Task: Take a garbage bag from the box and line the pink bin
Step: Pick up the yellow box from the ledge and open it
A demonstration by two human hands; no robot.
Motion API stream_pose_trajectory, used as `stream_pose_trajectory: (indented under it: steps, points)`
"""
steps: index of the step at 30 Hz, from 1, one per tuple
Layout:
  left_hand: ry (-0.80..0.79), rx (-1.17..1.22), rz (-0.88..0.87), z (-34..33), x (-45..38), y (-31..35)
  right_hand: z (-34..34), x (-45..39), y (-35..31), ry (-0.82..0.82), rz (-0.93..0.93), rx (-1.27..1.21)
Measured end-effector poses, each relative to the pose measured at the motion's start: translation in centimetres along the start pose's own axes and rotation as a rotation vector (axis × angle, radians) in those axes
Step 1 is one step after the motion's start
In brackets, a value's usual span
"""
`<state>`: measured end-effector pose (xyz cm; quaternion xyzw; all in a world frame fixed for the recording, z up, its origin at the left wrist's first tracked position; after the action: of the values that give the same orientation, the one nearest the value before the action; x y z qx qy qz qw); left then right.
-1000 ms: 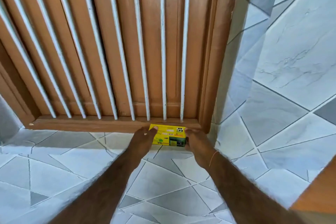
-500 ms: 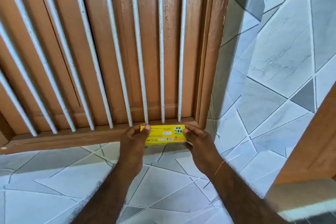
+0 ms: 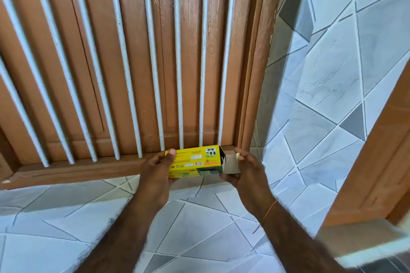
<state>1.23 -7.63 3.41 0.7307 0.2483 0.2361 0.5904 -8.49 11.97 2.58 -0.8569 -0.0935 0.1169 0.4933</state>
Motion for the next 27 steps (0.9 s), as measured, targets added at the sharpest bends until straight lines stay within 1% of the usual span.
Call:
stream_pose_trajectory:
  steps: [1, 2, 3, 5, 6, 7, 9, 12, 15, 17, 20, 22, 24, 26, 27]
  points:
    - [0.004, 0.002, -0.005, 0.1, 0.0, 0.2, 0.2, -0.3, -0.2, -0.003, -0.004, 0.058]
    - [0.005, 0.000, -0.011, 0.0, 0.0, 0.3, 0.4, -0.4, -0.5, -0.016, 0.045, 0.176]
    - [0.007, -0.001, -0.017, -0.3, 0.1, 0.5, 0.6, -0.6, -1.1, -0.035, 0.178, 0.368]
    - [0.005, 0.007, -0.025, -1.0, 0.3, 0.7, 0.3, -0.5, -2.4, -0.075, 0.537, 0.791]
    - [0.006, 0.013, -0.030, -1.4, 0.4, 0.8, 0.2, -0.4, -2.9, -0.104, 0.684, 0.969]
    - [0.006, 0.018, -0.031, -1.8, 0.5, 0.9, 0.0, -0.3, -3.2, -0.118, 0.778, 1.091]
    - [0.009, 0.031, -0.036, -2.5, 0.6, 1.2, -0.2, -0.1, -4.0, -0.122, 0.884, 1.208]
    - [0.022, 0.052, -0.027, -3.0, 0.6, 1.3, 0.0, 0.3, -5.0, -0.157, 0.960, 1.185]
    - [0.040, 0.046, -0.024, -3.3, 0.7, 1.4, 0.1, 0.2, -5.6, -0.274, 0.945, 1.107]
    - [0.047, 0.033, -0.030, -3.5, 0.9, 1.5, 0.1, 0.3, -6.0, -0.326, 0.944, 1.099]
    - [0.065, 0.018, -0.032, -3.6, 1.2, 1.8, 0.1, 0.7, -6.6, -0.321, 0.992, 1.137]
    - [0.087, 0.015, -0.034, -3.5, 1.3, 2.1, 0.5, 0.7, -6.9, -0.309, 0.985, 1.109]
    - [0.104, 0.025, -0.045, -3.2, 1.3, 2.5, 0.6, 0.5, -7.2, -0.360, 0.885, 0.978]
    - [0.107, 0.032, -0.057, -3.2, 1.3, 2.8, 0.2, 0.4, -7.5, -0.471, 0.695, 0.791]
    - [0.104, 0.030, -0.061, -3.2, 1.4, 2.9, -0.1, 0.4, -7.5, -0.497, 0.594, 0.730]
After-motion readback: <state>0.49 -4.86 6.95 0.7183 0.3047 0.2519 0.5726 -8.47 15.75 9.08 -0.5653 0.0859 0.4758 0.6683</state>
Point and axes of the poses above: each hand's wrist, its own x-axis away from the middle knuckle, its own z-axis out of the back of the hand, y = z × x, the point moved 5 cm from there along -x, towards the middle knuckle, and after that the axes turned 12 degrees about -x, right-handed, at the moved point
